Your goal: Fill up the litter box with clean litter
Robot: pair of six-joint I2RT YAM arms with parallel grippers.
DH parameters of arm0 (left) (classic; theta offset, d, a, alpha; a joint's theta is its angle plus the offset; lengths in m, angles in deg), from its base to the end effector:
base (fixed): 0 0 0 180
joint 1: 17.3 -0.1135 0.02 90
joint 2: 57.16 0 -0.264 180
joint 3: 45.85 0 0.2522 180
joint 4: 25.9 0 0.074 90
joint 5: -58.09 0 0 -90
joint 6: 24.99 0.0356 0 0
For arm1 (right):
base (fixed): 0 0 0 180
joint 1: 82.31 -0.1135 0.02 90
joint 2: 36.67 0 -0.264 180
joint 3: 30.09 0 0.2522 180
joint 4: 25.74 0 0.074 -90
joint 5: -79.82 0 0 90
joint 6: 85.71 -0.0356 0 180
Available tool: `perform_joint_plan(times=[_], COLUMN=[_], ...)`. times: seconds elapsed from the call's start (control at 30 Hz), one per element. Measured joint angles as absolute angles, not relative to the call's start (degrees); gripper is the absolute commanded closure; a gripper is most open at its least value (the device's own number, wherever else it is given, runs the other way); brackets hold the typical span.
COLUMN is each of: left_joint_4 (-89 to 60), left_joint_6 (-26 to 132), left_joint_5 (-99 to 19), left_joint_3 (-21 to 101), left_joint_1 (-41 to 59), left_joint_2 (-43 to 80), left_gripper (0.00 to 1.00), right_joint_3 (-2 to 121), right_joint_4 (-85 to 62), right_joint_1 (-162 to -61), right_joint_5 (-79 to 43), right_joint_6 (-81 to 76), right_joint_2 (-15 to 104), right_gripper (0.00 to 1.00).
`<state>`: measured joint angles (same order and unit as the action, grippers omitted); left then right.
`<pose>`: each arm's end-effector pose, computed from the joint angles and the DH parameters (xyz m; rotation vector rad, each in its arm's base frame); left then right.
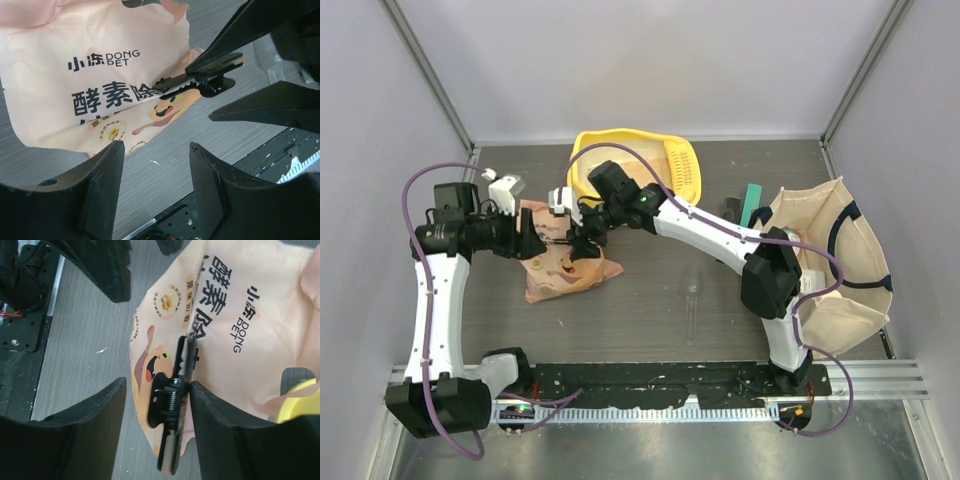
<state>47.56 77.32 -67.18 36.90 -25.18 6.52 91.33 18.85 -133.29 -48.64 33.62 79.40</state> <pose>0.2022 0.0072 0.3487 0.3326 2.3535 -0.6069 0.2762 0.3760 0.3097 -1.7113 1.4590 0.9578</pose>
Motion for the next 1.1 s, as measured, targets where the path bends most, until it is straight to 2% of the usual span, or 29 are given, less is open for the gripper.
perform_joint_plan(times=[0.27, 0.4, 0.53, 0.6, 0.8, 1.1], left_joint_4=[47.12, 46.47, 46.14, 46.01, 45.25, 44.96], left_joint_6=[75.66, 74.77, 74.31, 74.31, 74.31, 74.81], left_joint_5=[-68.32, -68.75, -69.10, -69.21, -69.30, -69.32], left_joint_3=[36.09, 35.81, 35.63, 35.59, 35.59, 35.59], left_joint_1=[-25.69, -25.73, -25.75, -25.75, -25.82, -25.95], left_joint_2=[2.35, 2.76, 3.16, 3.22, 3.99, 4.82], left_gripper=[0.42, 0.42, 0.42, 0.42, 0.42, 0.42], right_joint_3=[87.96, 87.40, 86.89, 86.89, 86.63, 88.77], right_joint_4=[14.74, 13.52, 12.36, 11.79, 10.76, 11.40], right_joint_1=[-134.36, -134.32, -134.34, -134.34, -134.34, -132.39], right_joint_5=[-41.67, -39.33, -37.60, -37.19, -37.10, -37.71], right_joint_6=[31.76, 31.34, 31.08, 31.06, 31.30, 27.04], right_joint_2=[77.89, 76.71, 75.47, 75.29, 75.29, 75.29], right_gripper=[0.59, 0.53, 0.53, 0.58, 0.98, 0.99])
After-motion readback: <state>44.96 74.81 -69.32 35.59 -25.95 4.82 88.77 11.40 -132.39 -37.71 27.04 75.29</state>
